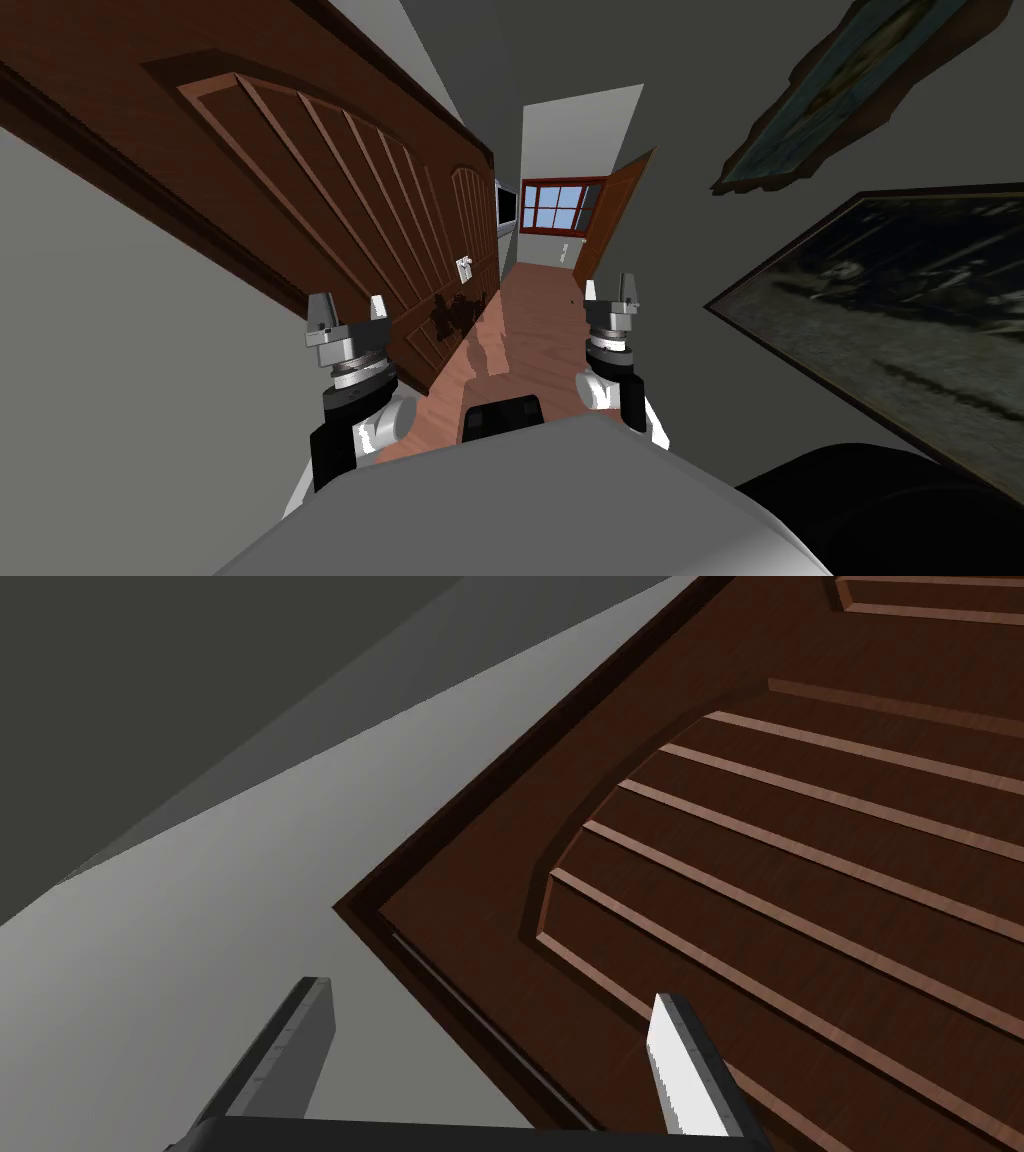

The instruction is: Push the door open

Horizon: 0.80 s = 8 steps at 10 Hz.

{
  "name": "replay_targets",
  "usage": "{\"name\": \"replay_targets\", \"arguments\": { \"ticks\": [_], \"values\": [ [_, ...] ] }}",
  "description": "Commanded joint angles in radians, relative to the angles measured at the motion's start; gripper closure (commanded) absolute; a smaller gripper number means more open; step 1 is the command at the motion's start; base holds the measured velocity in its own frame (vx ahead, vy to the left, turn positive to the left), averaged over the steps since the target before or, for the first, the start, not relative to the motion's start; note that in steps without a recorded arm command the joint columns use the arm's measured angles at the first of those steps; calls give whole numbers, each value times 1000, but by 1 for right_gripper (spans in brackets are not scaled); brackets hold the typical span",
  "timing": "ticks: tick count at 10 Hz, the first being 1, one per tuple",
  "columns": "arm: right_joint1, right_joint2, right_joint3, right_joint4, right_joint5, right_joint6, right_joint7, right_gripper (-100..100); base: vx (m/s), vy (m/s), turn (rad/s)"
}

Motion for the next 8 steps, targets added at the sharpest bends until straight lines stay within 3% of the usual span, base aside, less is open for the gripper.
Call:
{"name": "replay_targets", "arguments": {
  "ticks": [1,3,4,8],
  "values": [
    [16,-29,-2,7,0,-4,4,-100,104,0,-95],
    [30,-53,-4,12,-1,-7,8,-100,204,-17,-72],
    [47,-81,-6,19,-1,-11,12,-100,202,-17,-92],
    [92,-160,-12,37,-3,-21,24,-100,181,-13,-92]
  ]
}}
